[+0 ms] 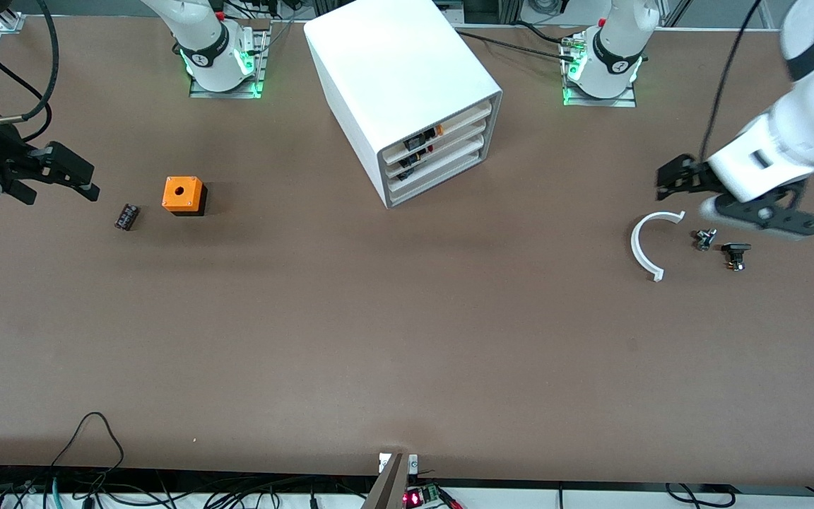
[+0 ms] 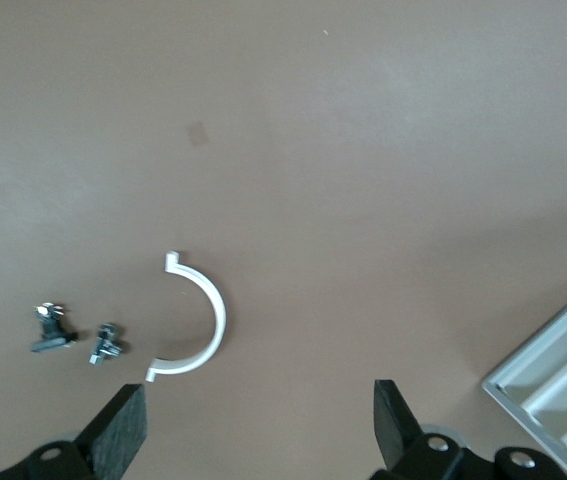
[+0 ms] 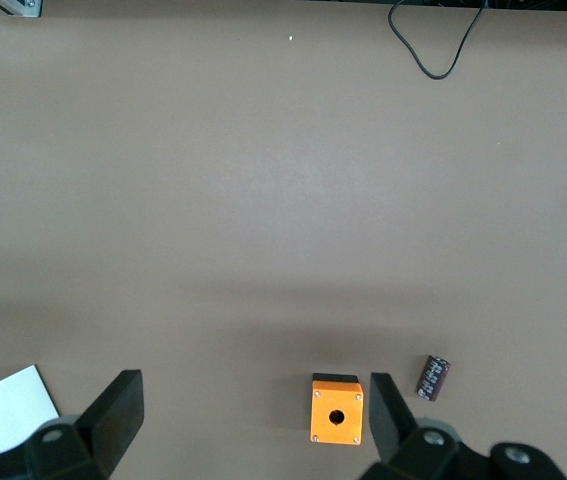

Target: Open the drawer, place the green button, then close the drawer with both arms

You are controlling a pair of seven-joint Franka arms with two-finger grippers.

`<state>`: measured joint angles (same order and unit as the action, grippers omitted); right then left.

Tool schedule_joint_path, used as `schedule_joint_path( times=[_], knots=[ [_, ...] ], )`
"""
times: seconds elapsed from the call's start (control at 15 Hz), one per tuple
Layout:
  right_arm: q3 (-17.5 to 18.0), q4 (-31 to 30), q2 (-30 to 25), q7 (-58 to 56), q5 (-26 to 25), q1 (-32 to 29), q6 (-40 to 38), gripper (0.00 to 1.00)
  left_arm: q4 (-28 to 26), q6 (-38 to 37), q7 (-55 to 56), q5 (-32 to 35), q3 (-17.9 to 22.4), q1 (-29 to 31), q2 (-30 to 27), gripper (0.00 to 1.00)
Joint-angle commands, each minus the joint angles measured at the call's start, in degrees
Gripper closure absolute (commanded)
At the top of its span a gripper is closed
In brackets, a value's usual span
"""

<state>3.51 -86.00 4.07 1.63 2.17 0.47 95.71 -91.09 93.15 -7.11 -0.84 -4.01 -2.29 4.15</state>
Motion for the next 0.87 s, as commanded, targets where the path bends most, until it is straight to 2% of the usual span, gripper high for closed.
schedule_joint_path(
  times=[0.0,0.8],
  knots=[
    [0.36,1.53,0.76,0.66,-0.86,-0.12,-0.43,0.0,-5.05,3.7,-1.15,1.89,1.38,-1.67,-3.62,0.0],
    [0.27,1.53,0.76,0.75,-0.94,-0.21,-0.43,0.0,-4.44,1.94,-0.53,1.89,1.38,-1.14,-3.45,0.0]
  ],
)
